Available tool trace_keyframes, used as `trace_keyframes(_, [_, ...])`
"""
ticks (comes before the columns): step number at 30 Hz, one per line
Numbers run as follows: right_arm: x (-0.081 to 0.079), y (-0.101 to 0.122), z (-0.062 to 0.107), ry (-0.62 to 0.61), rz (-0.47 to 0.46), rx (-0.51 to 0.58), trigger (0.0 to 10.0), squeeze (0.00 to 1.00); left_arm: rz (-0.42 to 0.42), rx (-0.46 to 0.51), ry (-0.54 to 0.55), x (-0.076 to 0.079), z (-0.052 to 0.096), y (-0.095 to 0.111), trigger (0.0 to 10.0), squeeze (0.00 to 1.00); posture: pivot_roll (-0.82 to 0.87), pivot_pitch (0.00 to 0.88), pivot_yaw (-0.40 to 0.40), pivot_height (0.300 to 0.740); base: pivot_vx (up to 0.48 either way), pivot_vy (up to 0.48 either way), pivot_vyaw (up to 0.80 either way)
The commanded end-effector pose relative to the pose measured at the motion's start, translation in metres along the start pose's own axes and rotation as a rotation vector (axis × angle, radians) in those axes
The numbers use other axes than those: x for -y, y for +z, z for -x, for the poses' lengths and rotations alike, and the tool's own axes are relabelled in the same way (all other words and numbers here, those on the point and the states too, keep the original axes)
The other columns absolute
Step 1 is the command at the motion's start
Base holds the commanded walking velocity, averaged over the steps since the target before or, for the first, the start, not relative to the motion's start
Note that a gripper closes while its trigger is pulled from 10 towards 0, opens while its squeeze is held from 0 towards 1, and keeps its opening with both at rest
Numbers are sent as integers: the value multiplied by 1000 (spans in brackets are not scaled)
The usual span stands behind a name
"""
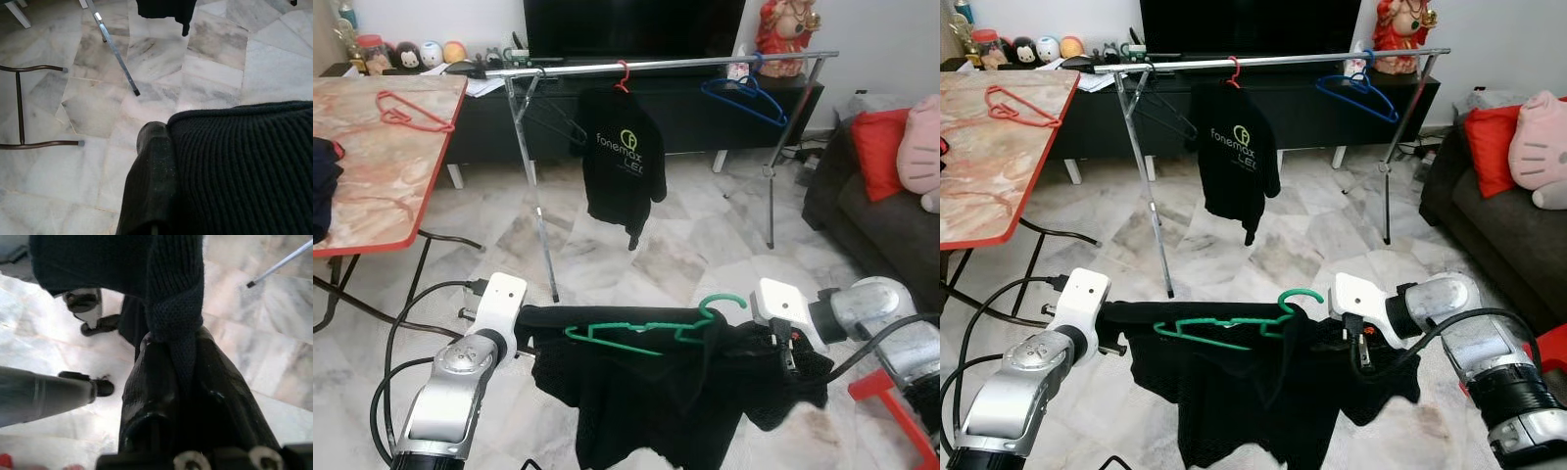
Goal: Hang hanger
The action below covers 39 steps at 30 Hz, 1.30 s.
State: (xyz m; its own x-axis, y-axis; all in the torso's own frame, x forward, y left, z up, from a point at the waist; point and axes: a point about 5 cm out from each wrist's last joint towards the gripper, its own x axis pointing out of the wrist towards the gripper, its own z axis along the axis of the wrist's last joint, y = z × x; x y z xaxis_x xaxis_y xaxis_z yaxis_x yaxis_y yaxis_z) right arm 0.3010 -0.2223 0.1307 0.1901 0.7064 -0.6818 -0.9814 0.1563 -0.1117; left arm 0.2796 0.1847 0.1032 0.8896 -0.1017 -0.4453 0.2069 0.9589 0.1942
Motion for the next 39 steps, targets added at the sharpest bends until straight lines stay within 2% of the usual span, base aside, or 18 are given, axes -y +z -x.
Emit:
trace_keyframes(1, [6, -2, 8, -42, 34, -58, 0, 0, -21, 0, 58, -13, 2, 5, 0, 0, -12, 0, -60, 740, 0, 0, 0])
trace_keyframes(5, [11, -5, 6, -104, 86, -137, 0, 0, -25, -1, 33, -10, 2, 7, 0, 0, -15, 0, -61, 740, 0, 0, 0])
trace_keyframes(7, [17, -2, 2, -168, 101, -124, 0, 0, -33, 6, -36, -1, 4, 11, 0, 0, -13, 0, -63, 740, 0, 0, 0])
trace_keyframes(9, [17, -1, 1, -177, 106, -123, 0, 0, -29, 9, -52, 1, 4, 12, 0, 0, -11, 0, -63, 740, 0, 0, 0])
trace_keyframes(13, [19, 5, -9, -199, 140, -113, 0, 0, -35, 33, -182, 17, 7, 22, 0, 0, -11, 0, -63, 740, 0, 0, 0])
trace_keyframes(16, [19, 11, -19, -212, 137, -82, 0, 0, -30, 65, -257, 27, 10, 33, 0, 0, -5, 0, -64, 740, 0, 0, 0])
trace_keyframes(18, [16, 19, -30, -188, 152, -62, 0, 0, -14, 111, -301, 32, 11, 48, 0, 0, 1, 0, -62, 740, 0, 0, 0])
trace_keyframes(27, [8, 27, -51, -142, 148, -70, 0, 0, 41, 209, -285, 24, 13, 78, 0, 0, 4, 0, -62, 740, 0, 0, 0])
trace_keyframes(30, [15, 31, -55, -209, 122, -77, 0, 0, 41, 222, -325, 29, 17, 83, 0, 0, 4, 0, -62, 740, 0, 0, 0])
trace_keyframes(34, [27, 36, -61, -344, 51, -53, 0, 0, -3, 210, -408, 39, 23, 82, 0, 0, 17, 0, -58, 740, 0, 0, 0])
trace_keyframes(35, [29, 43, -66, -369, -25, 20, 0, 0, -29, 196, -462, 46, 26, 78, 0, 0, 17, 0, -58, 740, 0, 0, 0])
trace_keyframes(36, [29, 43, -66, -369, -25, 20, 0, 0, -29, 196, -462, 46, 26, 78, 0, 0, 17, 0, -58, 740, 0, 0, 0])
trace_keyframes(39, [32, 56, -74, -400, -127, 137, 0, 0, -64, 158, -517, 53, 28, 71, 0, 0, 25, 0, -57, 740, 0, 0, 0])
